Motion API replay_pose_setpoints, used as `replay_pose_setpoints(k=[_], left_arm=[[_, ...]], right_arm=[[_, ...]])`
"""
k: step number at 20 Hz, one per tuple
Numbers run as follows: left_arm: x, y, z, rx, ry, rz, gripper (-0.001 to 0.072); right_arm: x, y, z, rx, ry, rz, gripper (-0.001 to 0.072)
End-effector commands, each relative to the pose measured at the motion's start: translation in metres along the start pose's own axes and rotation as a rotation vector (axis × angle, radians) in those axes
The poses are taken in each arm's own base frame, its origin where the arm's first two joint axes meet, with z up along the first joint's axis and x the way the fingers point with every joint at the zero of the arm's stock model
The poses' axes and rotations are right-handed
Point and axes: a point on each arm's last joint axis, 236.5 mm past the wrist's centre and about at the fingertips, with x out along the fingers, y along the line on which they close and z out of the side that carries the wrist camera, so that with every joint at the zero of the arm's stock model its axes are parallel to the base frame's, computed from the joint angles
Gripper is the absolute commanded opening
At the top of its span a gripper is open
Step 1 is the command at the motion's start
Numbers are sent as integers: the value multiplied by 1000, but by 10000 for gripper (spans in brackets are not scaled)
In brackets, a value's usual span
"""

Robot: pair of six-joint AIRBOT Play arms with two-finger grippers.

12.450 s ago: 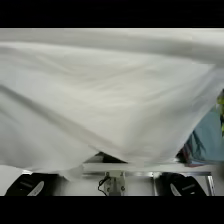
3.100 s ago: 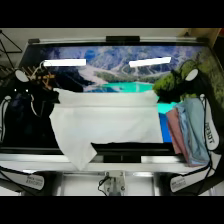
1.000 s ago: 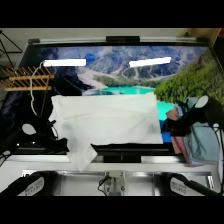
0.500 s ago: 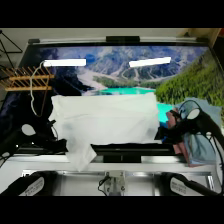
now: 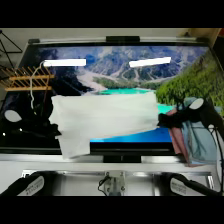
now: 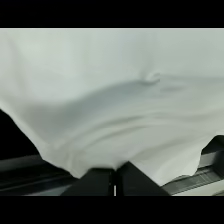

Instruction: Fold the shirts.

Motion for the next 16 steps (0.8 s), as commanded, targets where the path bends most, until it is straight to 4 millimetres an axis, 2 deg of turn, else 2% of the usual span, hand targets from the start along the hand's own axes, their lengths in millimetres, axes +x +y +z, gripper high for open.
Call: replay_pose_setpoints(k=[1,3,4,6,8,9,11,13,14,15,16], left_arm=[[-35,3,58,59,-92,16,32],[-38,4,95,52,-102,2,33],[-38,7,115,36,-107,1,33],[-39,10,148,27,-107,-7,33],[-40,7,177,36,-108,-39,33],[-37,7,188,35,-115,-44,33],[-22,11,203,29,-105,-45,33],[2,14,202,22,-51,-53,41],[13,13,198,22,-18,-58,172],[19,13,196,22,-2,-60,403],[22,11,196,26,2,-60,525]], right_arm=[[-21,28,68,-102,-160,-19,61],[-15,43,106,-116,-202,-19,61],[-13,44,123,-109,-215,-24,61],[-8,46,149,-89,-225,-25,61],[-3,45,167,-66,-236,-21,61],[1,44,171,-63,-232,-21,61],[15,32,167,-52,-191,-50,62],[29,16,152,-41,-105,-92,62],[33,11,144,-44,-69,-109,63],[33,6,140,-50,-48,-126,98],[32,4,138,-53,-39,-135,259]])
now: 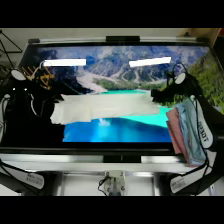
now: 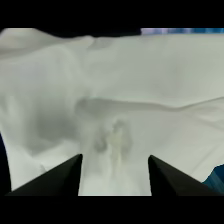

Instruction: Fold the shirts.

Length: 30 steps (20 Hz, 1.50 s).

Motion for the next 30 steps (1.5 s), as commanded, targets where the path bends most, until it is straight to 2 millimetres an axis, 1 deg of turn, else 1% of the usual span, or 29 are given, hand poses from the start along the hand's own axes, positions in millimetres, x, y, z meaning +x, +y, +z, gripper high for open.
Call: replay_pose_setpoints(k=[1,2,5,7,9,11,12,13,14,15,16,17,18,19,20,21,22,24,25,26,27,29,30], left_arm=[[18,-2,1,2,39,-13,525],[15,-3,1,5,36,-13,525],[1,-13,-2,28,47,-20,524],[-10,-20,-4,43,39,-23,523],[-22,-30,-6,54,30,-40,524],[-31,-46,-4,69,4,-71,523],[-32,-55,-3,77,-3,-88,523],[-31,-65,-3,86,-5,-109,523],[-27,-76,-2,97,-7,-129,520],[-21,-84,0,112,-17,-130,515],[-14,-95,3,134,-28,-129,510],[-5,-107,6,148,-38,-128,429],[2,-120,7,145,-43,-132,243],[10,-137,7,151,-51,-143,140],[17,-155,7,165,-64,-159,127],[27,-176,8,173,-83,-175,46],[41,-196,4,192,-86,-193,34],[75,-236,-21,236,-19,-241,34],[92,-253,-35,248,17,-262,34],[109,-269,-47,257,43,-278,34],[124,-280,-57,246,61,-283,34],[154,-306,-80,214,96,-303,33],[166,-324,-93,205,111,-332,33]], right_arm=[[5,-11,-13,-25,69,-42,535],[3,-10,-13,-41,66,-40,625],[2,-11,-14,-47,71,-37,631],[3,-14,-10,-40,56,-38,631],[8,-20,-6,-14,44,-36,631],[19,-12,-9,19,67,18,630],[24,-4,-11,25,80,58,629],[27,6,-13,19,92,109,586],[26,17,-16,3,103,158,427],[24,25,-16,-8,100,189,250],[20,31,-15,-5,97,214,54],[12,37,-15,-2,91,236,62],[1,44,-14,-20,79,253,61],[-16,52,-13,-53,58,266,61],[-36,60,-13,-76,32,272,61],[-57,68,-15,-99,12,278,61],[-80,77,-20,-120,-5,290,62],[-129,98,-38,-151,-27,322,62],[-151,109,-49,-167,-34,341,61],[-173,118,-60,-184,-47,355,61],[-194,126,-70,-197,-72,362,61],[-233,140,-84,-194,-147,373,62],[-250,147,-90,-193,-187,385,62]])
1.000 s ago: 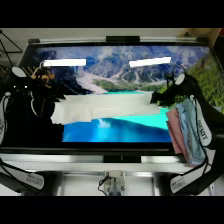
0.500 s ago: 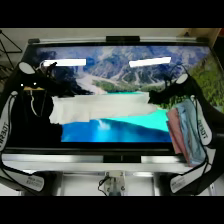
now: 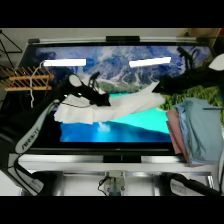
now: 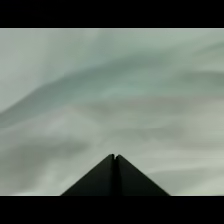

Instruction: Fold the shirts.

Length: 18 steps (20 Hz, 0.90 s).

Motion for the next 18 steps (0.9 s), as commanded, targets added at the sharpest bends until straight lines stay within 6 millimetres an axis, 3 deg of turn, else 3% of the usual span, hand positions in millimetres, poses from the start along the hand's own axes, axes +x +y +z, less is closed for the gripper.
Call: replay_pose_setpoints(k=[1,3,4,5,7,10,12,15,16,18], left_arm=[[69,-56,-26,-47,27,-95,33],[98,-86,-36,-66,6,-148,33],[101,-92,-34,-55,-17,-155,33],[96,-96,-30,-31,-32,-158,32],[63,-84,-10,16,-76,-125,31],[-37,-27,29,85,-168,51,31],[-129,28,45,86,-249,220,31],[-265,102,33,-21,-361,428,32],[-301,114,24,-76,-406,448,32],[-353,125,10,-137,-491,481,32]], right_arm=[[-53,52,-16,-23,-105,38,62],[-65,62,-17,-11,-152,38,62],[-65,62,-18,0,-148,39,62],[-65,62,-18,10,-144,39,61],[-59,59,-13,16,-145,40,62],[-28,73,2,-14,-140,72,61],[9,96,16,-45,-144,121,61],[83,154,20,-65,-115,258,61],[110,169,17,-69,-97,286,62],[172,189,4,-39,-52,318,61]])
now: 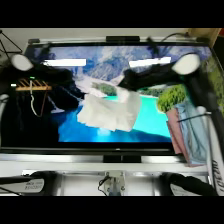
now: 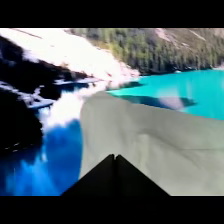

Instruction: Fold the shirts.

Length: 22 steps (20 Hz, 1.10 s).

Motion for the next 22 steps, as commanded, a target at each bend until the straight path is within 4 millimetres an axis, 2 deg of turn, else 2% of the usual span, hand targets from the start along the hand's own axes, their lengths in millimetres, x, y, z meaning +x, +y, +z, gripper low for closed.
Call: replay_pose_setpoints(k=[1,3,4,5,6,8,10,11,13,15,16,17,18,20,22], left_arm=[[-94,74,5,-102,-103,164,32],[-112,75,5,-106,-135,175,32],[-115,72,4,-102,-134,174,32],[-114,69,1,-96,-121,169,32],[-111,65,-2,-85,-106,163,32],[-107,59,-3,-61,-98,156,32],[-106,55,-3,-48,-93,151,32],[-106,55,-3,-36,-92,151,32],[-106,55,-3,-24,-91,152,33],[-106,55,-3,-20,-91,152,32],[-106,55,-3,-15,-90,152,32],[-106,55,-3,-15,-90,152,33],[-105,55,-3,-15,-90,152,33],[-105,53,-3,-13,-89,150,32],[-103,48,-7,-3,-74,142,33]], right_arm=[[108,20,-18,64,19,90,62],[161,18,-36,161,55,148,63],[178,17,-42,203,65,180,158],[190,17,-46,232,73,214,485],[193,16,-47,241,82,238,658],[179,8,-50,199,129,230,657],[147,-21,-50,133,187,134,657],[126,-47,-51,106,219,35,657],[62,-134,-65,71,334,-300,656],[-11,-212,-91,115,488,-609,656],[-29,-229,-107,154,549,-645,657],[-30,-234,-123,209,585,-600,658],[-17,-231,-134,259,580,-515,659],[18,-222,-138,293,497,-376,666],[51,-220,-132,320,380,-310,666]])
